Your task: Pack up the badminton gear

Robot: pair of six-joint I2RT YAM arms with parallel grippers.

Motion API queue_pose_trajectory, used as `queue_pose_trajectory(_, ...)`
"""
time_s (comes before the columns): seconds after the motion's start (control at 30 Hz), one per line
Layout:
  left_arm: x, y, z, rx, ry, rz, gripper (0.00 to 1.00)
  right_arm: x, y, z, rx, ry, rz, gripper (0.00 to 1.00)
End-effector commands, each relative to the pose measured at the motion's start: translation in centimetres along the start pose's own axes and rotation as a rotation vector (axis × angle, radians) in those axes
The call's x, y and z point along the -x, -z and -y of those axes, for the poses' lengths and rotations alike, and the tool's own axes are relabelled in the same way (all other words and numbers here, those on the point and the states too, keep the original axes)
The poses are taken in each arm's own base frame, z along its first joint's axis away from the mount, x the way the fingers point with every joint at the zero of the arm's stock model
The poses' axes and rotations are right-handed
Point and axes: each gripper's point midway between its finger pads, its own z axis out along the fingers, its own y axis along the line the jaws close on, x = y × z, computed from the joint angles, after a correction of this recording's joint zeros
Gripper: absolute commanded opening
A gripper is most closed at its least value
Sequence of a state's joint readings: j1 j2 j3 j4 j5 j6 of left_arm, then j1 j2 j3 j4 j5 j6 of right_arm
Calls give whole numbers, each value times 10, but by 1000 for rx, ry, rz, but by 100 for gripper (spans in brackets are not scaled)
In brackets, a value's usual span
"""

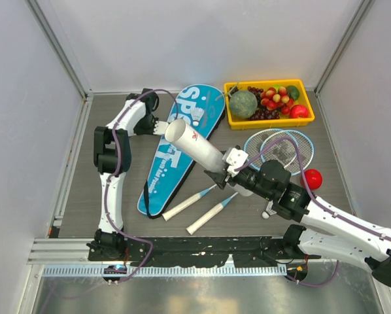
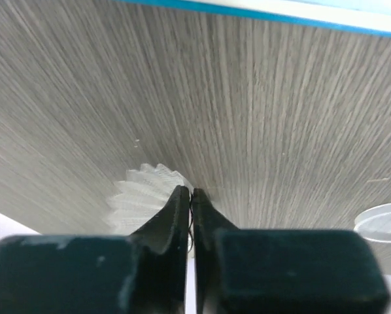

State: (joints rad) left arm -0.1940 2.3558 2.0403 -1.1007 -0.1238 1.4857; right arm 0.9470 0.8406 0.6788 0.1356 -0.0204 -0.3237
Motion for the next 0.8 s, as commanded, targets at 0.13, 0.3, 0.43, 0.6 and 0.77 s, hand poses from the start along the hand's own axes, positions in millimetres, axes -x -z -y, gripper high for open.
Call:
queue_pose_trajectory(0.13, 4, 55, -13, 111, 142, 72, 0, 44, -1, 13, -42, 4, 136, 29)
queue_pose_trajectory(0.3, 19, 125, -18, 287, 278, 224, 0, 43, 7, 13, -60, -36, 161, 29)
queue_pose_trajectory(0.43, 29, 191, -22, 460, 421, 377, 0, 27, 10, 16, -98, -59, 132, 29)
queue_pose_trajectory(0.6, 19, 290, -15, 666, 780, 560, 0, 10, 17, 23, -152, -53, 80, 28)
queue_pose_trajectory(0.77, 2, 370, 21, 822, 1110, 778, 0, 0, 21, 24, -172, -37, 71, 28)
